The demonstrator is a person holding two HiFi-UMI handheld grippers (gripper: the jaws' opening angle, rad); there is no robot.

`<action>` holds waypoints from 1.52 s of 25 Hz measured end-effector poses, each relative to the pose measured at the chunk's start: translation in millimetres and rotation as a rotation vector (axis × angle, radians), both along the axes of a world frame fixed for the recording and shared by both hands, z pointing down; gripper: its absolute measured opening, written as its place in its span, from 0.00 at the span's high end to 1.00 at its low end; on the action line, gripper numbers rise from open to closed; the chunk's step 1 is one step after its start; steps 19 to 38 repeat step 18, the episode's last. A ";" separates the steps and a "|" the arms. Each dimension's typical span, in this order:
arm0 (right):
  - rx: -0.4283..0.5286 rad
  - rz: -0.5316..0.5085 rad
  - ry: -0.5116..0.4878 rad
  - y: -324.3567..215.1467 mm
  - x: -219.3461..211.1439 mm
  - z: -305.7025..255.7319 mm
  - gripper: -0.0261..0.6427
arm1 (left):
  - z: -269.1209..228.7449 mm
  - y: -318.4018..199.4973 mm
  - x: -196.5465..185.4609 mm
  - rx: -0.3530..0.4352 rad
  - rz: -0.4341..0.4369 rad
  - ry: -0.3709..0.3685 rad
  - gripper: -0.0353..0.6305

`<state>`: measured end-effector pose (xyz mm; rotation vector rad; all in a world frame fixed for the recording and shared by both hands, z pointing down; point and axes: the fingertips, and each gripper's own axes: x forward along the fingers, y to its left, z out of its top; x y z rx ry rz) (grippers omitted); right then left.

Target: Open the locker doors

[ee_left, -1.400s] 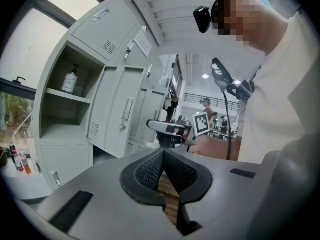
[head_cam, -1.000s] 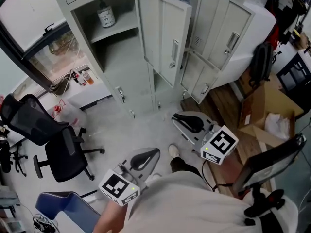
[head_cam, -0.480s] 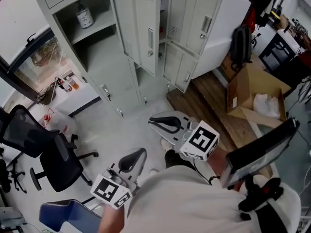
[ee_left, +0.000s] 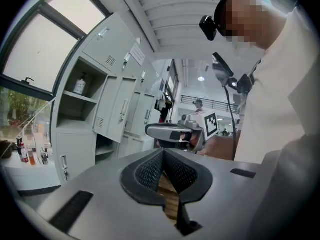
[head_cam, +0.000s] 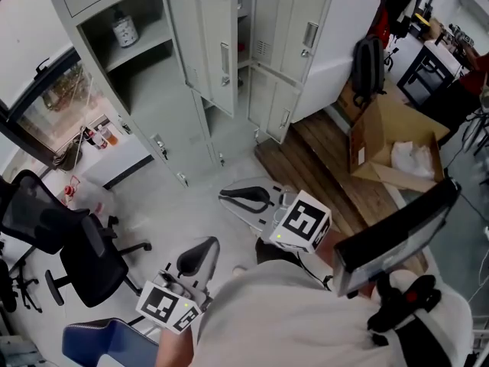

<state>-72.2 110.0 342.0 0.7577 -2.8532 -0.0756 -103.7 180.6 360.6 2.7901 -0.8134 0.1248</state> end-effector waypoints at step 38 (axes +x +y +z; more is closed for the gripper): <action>-0.042 0.004 0.000 -11.1 0.3 13.8 0.92 | 11.5 -12.5 -2.6 -0.034 -0.016 -0.009 0.93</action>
